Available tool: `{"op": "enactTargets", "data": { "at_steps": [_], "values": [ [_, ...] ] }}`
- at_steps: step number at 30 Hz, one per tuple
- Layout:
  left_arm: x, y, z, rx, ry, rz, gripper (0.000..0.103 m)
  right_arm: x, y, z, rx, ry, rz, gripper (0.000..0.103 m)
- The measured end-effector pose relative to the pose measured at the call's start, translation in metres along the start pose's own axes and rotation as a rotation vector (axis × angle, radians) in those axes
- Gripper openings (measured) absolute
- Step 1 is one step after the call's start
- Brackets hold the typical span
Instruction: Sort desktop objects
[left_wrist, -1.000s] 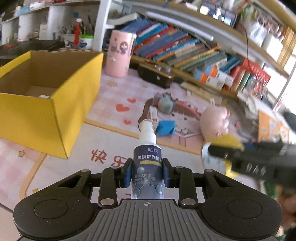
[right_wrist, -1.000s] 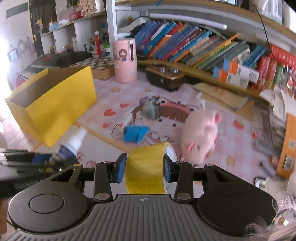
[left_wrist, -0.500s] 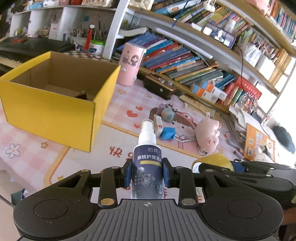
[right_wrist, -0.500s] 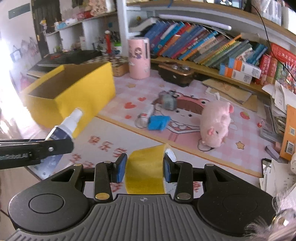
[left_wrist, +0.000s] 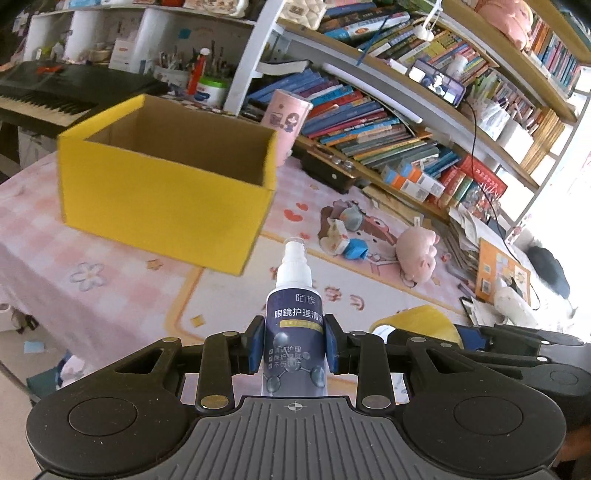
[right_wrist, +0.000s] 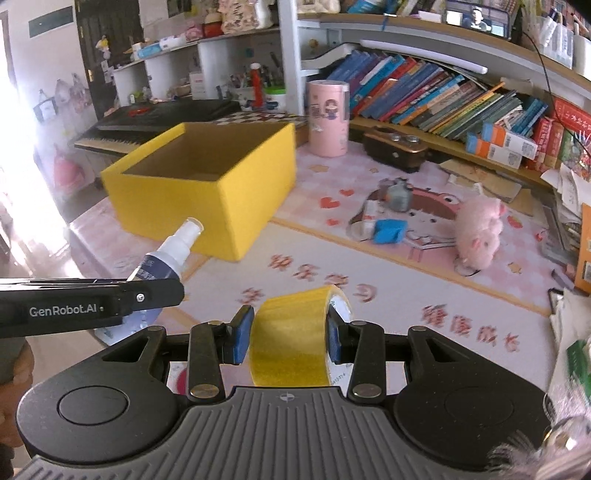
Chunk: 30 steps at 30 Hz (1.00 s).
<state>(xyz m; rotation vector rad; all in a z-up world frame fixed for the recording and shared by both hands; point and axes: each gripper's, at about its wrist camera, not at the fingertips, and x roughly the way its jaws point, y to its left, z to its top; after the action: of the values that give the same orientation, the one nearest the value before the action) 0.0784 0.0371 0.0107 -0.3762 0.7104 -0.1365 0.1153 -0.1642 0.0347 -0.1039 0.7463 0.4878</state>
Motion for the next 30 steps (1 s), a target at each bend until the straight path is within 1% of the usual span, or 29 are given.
{"op": "enactTargets", "data": {
  "at_steps": [7,14,23,30],
  "values": [
    [-0.033,0.037,-0.014,-0.018,0.011,-0.009,0.031,-0.005,0.056,-0.015,-0.026,0.021,0.023,0.037],
    [-0.061,0.066,-0.027,-0.035,0.015,0.006,0.031,-0.006,0.095,-0.03,-0.03,0.041,0.047,0.037],
    [-0.086,0.092,-0.042,-0.054,0.031,0.032,0.031,-0.006,0.13,-0.043,-0.028,0.056,0.096,0.037],
    [-0.093,0.102,-0.047,-0.061,0.04,0.027,0.031,-0.008,0.142,-0.048,-0.022,0.071,0.111,0.037]
  ]
}}
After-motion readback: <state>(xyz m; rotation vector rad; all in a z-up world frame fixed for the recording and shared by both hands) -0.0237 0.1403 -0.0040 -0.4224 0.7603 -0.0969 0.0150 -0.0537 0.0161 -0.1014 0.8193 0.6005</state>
